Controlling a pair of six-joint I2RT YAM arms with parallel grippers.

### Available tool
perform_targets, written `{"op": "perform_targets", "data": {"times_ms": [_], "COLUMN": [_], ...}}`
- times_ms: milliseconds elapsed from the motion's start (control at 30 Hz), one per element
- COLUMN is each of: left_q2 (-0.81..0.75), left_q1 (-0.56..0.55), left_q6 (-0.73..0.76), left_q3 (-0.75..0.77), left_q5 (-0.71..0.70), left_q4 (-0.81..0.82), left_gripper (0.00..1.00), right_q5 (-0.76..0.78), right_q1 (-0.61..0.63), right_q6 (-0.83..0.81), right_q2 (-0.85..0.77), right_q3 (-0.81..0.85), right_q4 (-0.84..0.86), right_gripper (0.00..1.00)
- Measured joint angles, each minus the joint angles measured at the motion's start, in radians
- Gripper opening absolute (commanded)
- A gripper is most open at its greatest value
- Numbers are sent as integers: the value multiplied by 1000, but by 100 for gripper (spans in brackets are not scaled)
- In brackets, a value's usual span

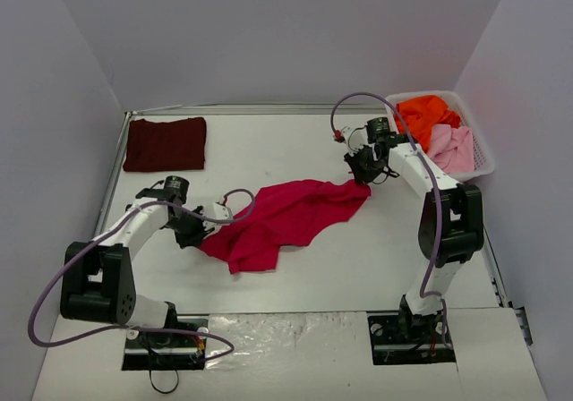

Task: Fold and stack the t-shirts
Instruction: Flatten out the tshirt

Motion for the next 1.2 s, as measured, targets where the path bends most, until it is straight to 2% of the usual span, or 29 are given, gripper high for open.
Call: {"op": "perform_targets", "data": {"times_ms": [167,300,400,600,700,867,1033,1200], "left_q2": [-85,-116,-80,14,8,-91,-279,-410], "left_q1": [2,23,42,54,53,56,64,68], "left_q6": [-118,-233,-317,-454,-493,-523,-551,-589], "left_q3": [31,148,322,707,830,875,793,768], "left_q5": [-93,-152,-195,-256,-261,-275,-280,-272], "left_q4": [84,127,135,138,107,50,1,-51], "left_gripper": [2,2,2,2,3,2,2,2], "right_q5": [10,33,63,90,91,86,64,40], "right_q1": [-5,-10,-16,-21,-21,-31,-33,-53], "right_q6": [1,10,21,63,82,101,124,155], "right_q2": [-10,-15,-13,-1,-49,-204,-416,-588], "right_q3": [2,67,221,689,788,731,573,522], "right_q4": [0,-21,-65,-116,-116,-156,-193,-214], "right_gripper": [0,0,0,0,0,0,0,0]}}
